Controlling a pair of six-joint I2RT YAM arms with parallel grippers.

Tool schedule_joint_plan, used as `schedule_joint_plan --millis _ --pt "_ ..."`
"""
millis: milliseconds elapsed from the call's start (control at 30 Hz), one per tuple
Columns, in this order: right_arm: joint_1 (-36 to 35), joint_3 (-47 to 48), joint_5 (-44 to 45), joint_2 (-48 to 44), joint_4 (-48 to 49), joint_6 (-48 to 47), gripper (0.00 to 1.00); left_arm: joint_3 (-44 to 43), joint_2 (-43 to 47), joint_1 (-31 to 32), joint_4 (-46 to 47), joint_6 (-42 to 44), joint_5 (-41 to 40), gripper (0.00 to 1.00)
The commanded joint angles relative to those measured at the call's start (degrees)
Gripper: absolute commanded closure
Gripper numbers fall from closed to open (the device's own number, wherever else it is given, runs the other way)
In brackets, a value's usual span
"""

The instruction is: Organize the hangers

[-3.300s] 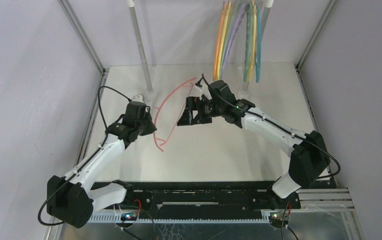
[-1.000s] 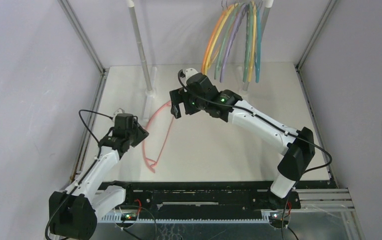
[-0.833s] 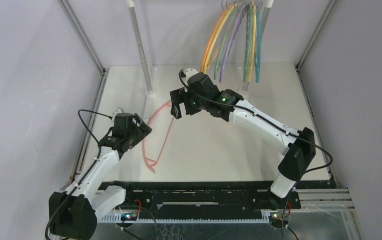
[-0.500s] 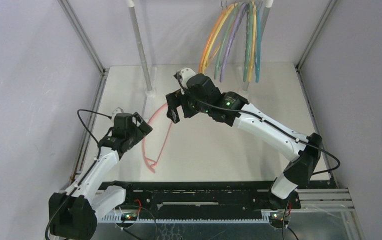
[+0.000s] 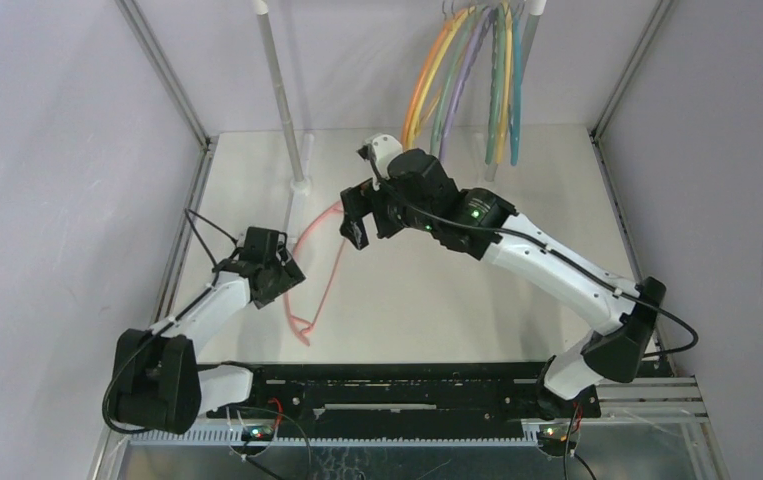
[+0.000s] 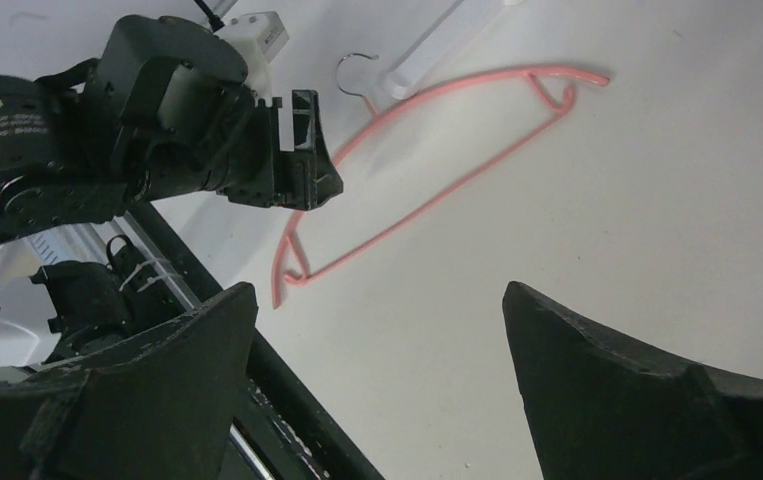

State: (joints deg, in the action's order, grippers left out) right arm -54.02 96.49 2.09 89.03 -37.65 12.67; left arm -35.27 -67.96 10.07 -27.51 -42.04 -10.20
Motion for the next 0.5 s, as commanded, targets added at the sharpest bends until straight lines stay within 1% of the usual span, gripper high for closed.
schedule_joint_plan --millis 0,100,233,400,467 --pt "-0.09 -4.51 0.73 -5.77 3.17 -1.64 0.00 -3.74 -2.93 -0.37 0.60 4.95 1.64 0.23" --pt "1.02 -7.87 0.68 -8.45 4.85 -1.45 0.00 -4.84 -5.44 -0.38 1.26 8.59 2.60 0.28" --pt "3.32 -11.34 -1.29 -11.31 5.85 -0.11 0.00 -6.54 -10.10 -0.40 0.95 12.91 3.03 0.30" --pt "4.59 -13.79 -0.77 -14.19 5.75 -0.01 0.00 -6.01 -13.03 -0.37 1.83 13.46 3.70 0.33" --pt "4.90 -14.47 -0.22 -15.17 5.22 0.17 0.00 -5.35 -13.81 -0.35 2.35 13.75 3.78 0.38"
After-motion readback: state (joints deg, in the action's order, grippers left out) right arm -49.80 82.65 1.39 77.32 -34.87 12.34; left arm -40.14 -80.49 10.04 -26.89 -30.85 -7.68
